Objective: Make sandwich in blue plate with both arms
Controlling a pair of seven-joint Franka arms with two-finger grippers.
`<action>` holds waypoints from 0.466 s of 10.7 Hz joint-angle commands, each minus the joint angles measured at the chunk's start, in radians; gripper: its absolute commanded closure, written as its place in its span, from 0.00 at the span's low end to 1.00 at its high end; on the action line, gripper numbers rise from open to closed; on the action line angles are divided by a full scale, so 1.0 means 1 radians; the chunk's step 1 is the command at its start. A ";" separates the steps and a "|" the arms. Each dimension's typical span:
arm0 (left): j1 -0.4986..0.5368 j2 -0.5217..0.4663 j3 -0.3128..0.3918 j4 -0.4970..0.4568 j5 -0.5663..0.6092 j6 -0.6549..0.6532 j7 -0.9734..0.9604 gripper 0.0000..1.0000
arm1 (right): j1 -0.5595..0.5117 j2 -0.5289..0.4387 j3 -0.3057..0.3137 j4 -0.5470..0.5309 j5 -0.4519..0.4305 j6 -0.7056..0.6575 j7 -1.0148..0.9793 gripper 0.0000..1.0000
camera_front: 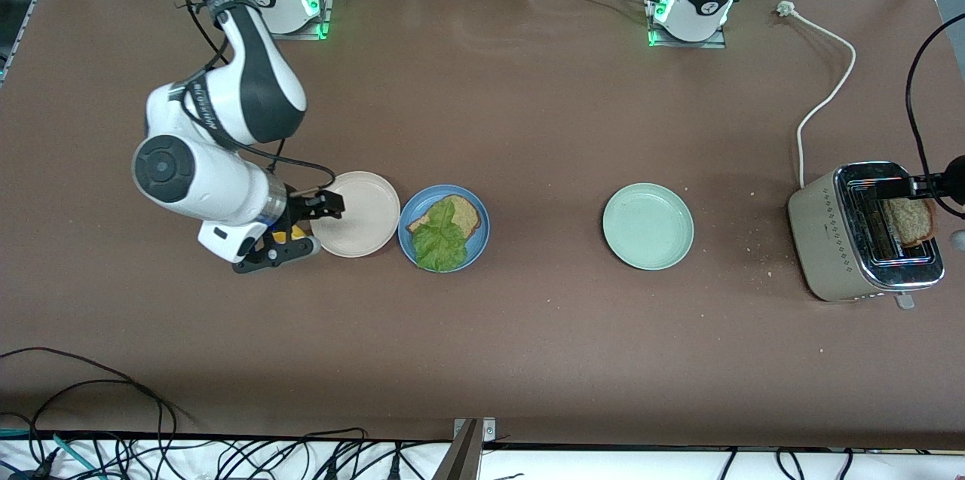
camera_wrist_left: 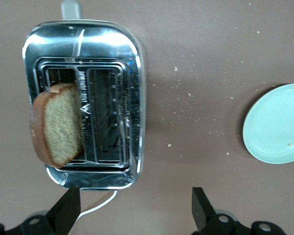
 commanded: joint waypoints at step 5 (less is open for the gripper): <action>0.122 0.062 -0.009 0.007 0.030 0.032 0.071 0.00 | -0.236 -0.063 0.065 -0.049 0.114 -0.127 -0.526 0.00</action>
